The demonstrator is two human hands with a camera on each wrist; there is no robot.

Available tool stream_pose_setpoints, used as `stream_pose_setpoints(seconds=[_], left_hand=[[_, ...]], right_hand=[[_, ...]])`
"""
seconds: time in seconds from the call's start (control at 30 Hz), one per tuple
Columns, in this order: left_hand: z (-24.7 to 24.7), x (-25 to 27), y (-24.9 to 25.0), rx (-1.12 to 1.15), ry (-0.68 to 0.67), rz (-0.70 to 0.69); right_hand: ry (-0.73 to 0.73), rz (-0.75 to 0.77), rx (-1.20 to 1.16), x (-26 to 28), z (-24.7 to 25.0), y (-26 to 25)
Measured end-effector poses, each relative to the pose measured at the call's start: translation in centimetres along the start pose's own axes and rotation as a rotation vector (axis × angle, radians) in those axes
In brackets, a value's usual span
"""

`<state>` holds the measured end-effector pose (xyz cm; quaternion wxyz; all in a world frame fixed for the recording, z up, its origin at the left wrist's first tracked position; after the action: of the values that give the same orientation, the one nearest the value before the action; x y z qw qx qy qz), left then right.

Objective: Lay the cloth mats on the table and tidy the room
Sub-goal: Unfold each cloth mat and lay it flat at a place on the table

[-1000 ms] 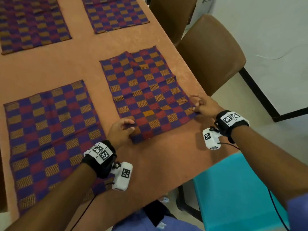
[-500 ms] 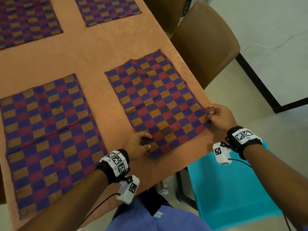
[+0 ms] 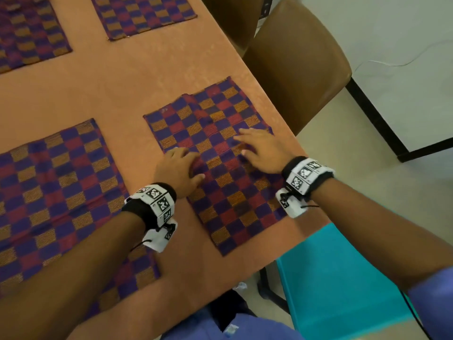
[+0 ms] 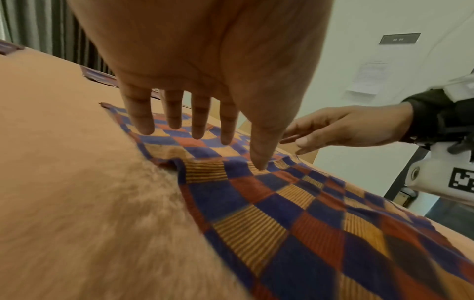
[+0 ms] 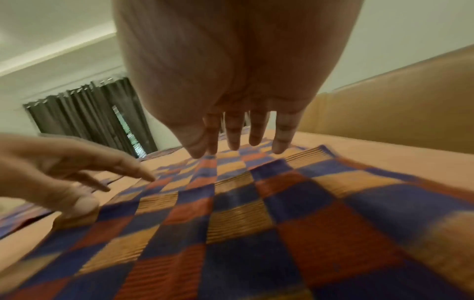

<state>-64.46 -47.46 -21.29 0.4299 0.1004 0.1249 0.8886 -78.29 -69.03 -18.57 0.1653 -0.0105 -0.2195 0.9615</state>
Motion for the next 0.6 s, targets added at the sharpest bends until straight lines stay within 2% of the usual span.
stream_pose_setpoints(seconds=[0.13, 0.27, 0.47, 0.6], left_hand=[[-0.3, -4.3, -0.8, -0.043, -0.151, 0.05], [0.2, -7.3, -2.2, -0.109, -0.243, 0.078], [-1.0, -7.6, -3.1, -0.165, -0.284, 0.057], [-0.8, -7.6, -2.9, -0.157, -0.282, 0.064]], right_hand=[[-0.196, 0.103, 0.171, -6.1, -3.8, -1.7], [-0.24, 0.123, 0.308, -11.4, -4.8, -1.5], [-0.241, -0.025, 0.336, -16.5, -4.2, 0.9], [-0.233, -0.116, 0.338, -17.4, -3.0, 1.2]])
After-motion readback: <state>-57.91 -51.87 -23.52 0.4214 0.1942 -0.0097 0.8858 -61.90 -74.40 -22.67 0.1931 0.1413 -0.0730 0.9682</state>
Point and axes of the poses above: each hand's wrist, its own x-axis away from the middle knuckle, its own z-axis out of the back of the hand, y = z × x, the point moved 1 cm from there along -x, towards the middle knuckle, and after that the axes turned 14 degrees about y, right-handed, at the moved point
